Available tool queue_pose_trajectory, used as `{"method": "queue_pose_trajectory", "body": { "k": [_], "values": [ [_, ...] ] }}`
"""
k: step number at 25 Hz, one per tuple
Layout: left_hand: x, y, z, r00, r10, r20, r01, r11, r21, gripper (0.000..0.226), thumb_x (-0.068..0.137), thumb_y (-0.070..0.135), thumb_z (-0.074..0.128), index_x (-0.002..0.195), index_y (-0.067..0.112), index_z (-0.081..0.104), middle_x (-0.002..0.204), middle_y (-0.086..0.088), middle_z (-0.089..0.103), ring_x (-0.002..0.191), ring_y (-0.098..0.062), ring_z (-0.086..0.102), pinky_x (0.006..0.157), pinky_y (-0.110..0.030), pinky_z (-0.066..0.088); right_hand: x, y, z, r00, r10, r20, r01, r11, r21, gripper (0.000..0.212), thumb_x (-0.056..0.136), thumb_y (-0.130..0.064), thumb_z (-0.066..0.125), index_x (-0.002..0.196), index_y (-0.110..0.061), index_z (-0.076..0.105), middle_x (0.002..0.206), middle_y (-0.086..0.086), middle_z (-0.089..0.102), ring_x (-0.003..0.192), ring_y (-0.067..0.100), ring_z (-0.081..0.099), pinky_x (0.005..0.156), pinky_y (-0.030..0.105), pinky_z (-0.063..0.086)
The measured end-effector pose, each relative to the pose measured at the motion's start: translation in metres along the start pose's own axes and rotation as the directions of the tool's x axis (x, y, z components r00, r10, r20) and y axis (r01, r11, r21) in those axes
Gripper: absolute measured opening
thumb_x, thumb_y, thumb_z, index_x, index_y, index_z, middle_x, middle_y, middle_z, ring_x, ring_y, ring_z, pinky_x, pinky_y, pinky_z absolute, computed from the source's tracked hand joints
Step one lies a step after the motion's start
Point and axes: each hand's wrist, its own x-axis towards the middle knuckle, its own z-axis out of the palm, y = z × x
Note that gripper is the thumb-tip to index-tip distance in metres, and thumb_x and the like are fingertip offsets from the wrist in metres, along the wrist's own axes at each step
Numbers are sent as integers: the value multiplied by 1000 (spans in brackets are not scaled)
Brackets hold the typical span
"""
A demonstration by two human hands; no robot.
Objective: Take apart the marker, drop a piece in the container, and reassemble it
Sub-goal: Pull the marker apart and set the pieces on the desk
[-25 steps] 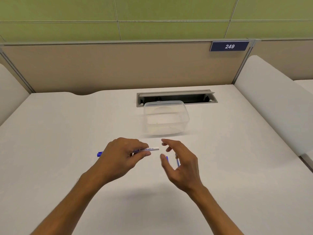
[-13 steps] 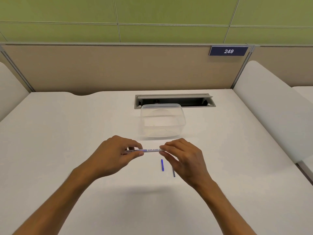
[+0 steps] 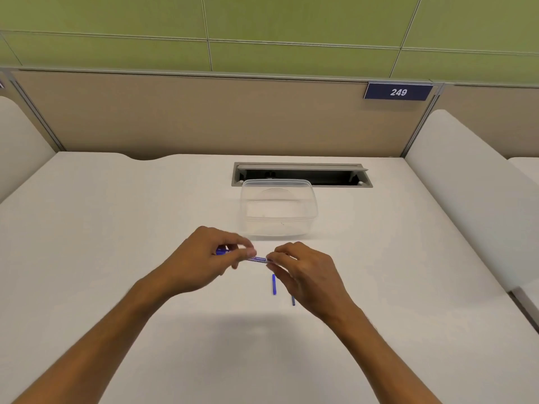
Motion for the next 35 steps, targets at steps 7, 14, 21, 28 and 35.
{"method": "queue_pose_trajectory", "body": {
  "k": [7, 14, 21, 28, 35],
  "values": [
    [-1, -58, 25, 934, -160, -319, 36, 932, -360, 50, 85, 62, 41, 98, 26, 72, 89, 2, 74, 72, -17, 68, 65, -29, 50, -13, -1, 27, 896, 418, 148, -439, 785, 436, 7, 89, -22, 70, 95, -19, 73, 90, -11, 75, 76, 11, 71, 65, 29, 56],
    [-39, -165, 86, 967, -248, -61, 237, 783, 575, 94, 74, 83, 2, 152, 32, 13, 162, 2, 5, 148, -17, 1, 118, -46, 3, -10, -11, 46, 817, 547, 182, -538, 610, 582, 8, 86, -35, 69, 92, -30, 72, 82, -18, 77, 82, 2, 72, 59, 22, 50],
    [-54, -185, 107, 965, -189, -182, 259, 788, 559, 76, 86, 75, 13, 151, 35, 12, 161, 6, 6, 148, -16, 2, 118, -50, 4, -15, -27, 86, 788, 568, 237, -609, 662, 438, 17, 88, -39, 64, 98, -28, 73, 95, -14, 78, 66, -1, 63, 72, 26, 52],
    [-55, -186, 108, 964, -168, -208, 256, 802, 539, 75, 87, 73, 18, 151, 35, 16, 161, 6, 9, 148, -14, 4, 118, -50, 5, -38, -30, 112, 729, 550, 408, -673, 686, 276, 24, 93, -36, 62, 111, -22, 71, 108, -9, 76, 94, 13, 71, 84, 27, 52],
    [-56, -185, 108, 966, -148, -213, 240, 821, 517, 79, 85, 75, 16, 150, 31, 23, 160, 5, 11, 148, -15, 5, 118, -48, 3, -39, -27, 107, 751, 584, 309, -660, 643, 389, 14, 87, -36, 66, 97, -27, 71, 86, -18, 74, 83, 2, 68, 72, 21, 52]
  ]
}}
